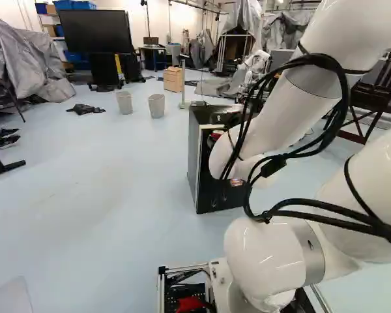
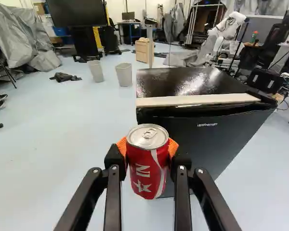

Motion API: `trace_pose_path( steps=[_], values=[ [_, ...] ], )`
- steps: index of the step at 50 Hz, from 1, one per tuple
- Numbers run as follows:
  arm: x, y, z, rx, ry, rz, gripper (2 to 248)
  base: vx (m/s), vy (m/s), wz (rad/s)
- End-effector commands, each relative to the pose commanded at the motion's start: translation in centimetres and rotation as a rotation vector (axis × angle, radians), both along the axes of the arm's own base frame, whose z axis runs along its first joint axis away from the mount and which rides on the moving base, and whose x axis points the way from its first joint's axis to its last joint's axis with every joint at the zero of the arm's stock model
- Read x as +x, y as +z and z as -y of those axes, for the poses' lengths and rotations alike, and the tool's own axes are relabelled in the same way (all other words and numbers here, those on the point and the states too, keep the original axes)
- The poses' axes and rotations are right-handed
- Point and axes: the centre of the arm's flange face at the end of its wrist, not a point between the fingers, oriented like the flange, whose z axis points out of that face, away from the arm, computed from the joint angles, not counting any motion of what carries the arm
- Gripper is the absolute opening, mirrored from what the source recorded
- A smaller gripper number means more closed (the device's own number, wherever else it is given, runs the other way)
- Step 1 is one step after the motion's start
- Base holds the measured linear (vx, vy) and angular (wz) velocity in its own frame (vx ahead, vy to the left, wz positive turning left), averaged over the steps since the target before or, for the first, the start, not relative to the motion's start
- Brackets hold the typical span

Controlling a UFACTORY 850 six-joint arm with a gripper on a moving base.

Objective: Grab a drink from the fridge

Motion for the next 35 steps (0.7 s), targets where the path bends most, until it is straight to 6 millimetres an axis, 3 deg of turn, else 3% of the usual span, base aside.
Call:
trace_pose_path(
  steps=[35],
  values=[
    [-0.38, -0.14, -0.02, -0.001, 0.003, -0.004, 100, 0.0, 0.0, 0.0]
  ],
)
